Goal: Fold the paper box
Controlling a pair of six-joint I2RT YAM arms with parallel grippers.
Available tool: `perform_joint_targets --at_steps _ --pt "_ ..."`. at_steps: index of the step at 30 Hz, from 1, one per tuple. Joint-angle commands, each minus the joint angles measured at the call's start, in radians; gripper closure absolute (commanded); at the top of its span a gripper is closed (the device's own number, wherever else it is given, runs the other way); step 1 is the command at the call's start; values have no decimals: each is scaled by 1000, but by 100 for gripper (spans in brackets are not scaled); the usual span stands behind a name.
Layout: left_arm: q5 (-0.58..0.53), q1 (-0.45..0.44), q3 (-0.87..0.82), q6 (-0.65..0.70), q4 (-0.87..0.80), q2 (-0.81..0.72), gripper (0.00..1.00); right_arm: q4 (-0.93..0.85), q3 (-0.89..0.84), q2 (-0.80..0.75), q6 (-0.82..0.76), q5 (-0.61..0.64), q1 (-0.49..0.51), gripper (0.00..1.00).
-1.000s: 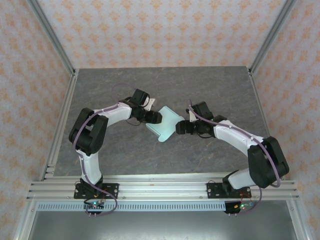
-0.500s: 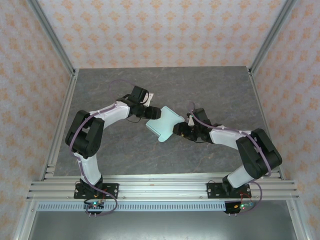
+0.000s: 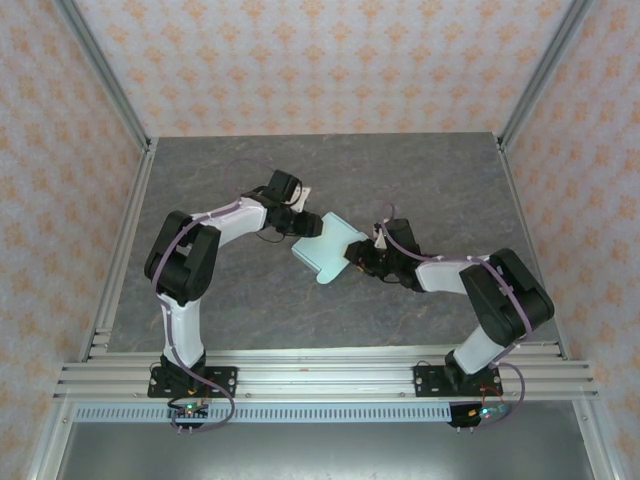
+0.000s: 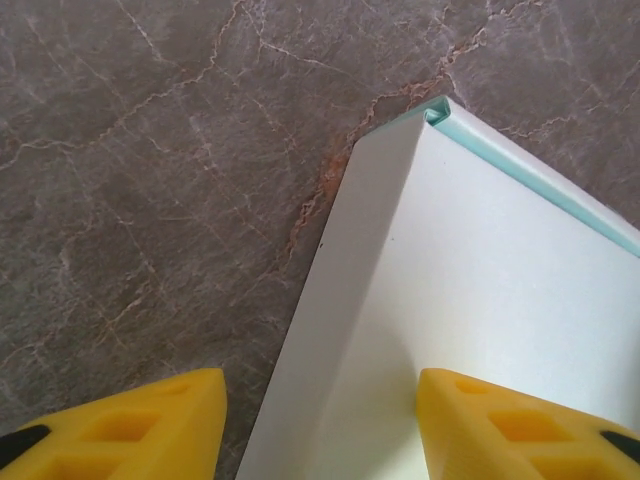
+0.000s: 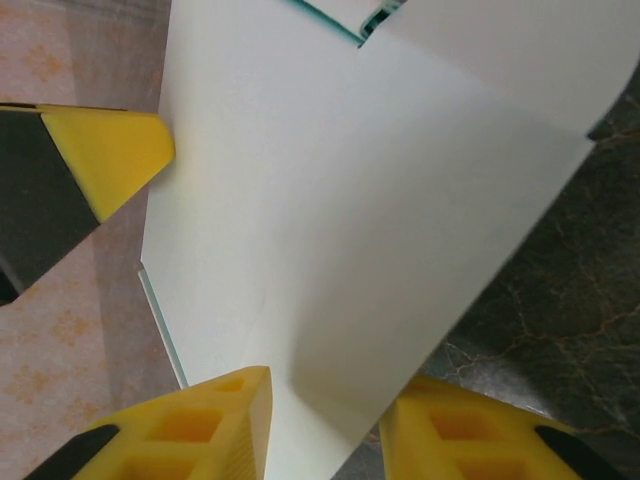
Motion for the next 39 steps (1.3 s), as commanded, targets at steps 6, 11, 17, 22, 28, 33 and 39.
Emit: perform_joint_targets --at_steps 6,11,17,22,28,33,39 --pt "66 22 -12 -11 -1 11 57 199 -39 22 91 22 -1 80" --pt "112 30 -35 -40 21 2 57 260 -53 -10 119 35 0 87" --pt "186 30 -62 -81 58 2 57 283 -70 -84 139 67 0 94" --pt "238 25 -76 -94 76 11 56 281 -76 -142 155 91 0 99" --pt "274 2 -89 -105 98 17 56 200 -50 -196 144 123 10 100" --pt "276 -34 -77 -105 103 30 56 79 -21 -205 143 188 31 100" --pt "278 -58 -48 -100 95 48 55 -12 7 -216 149 266 59 100"
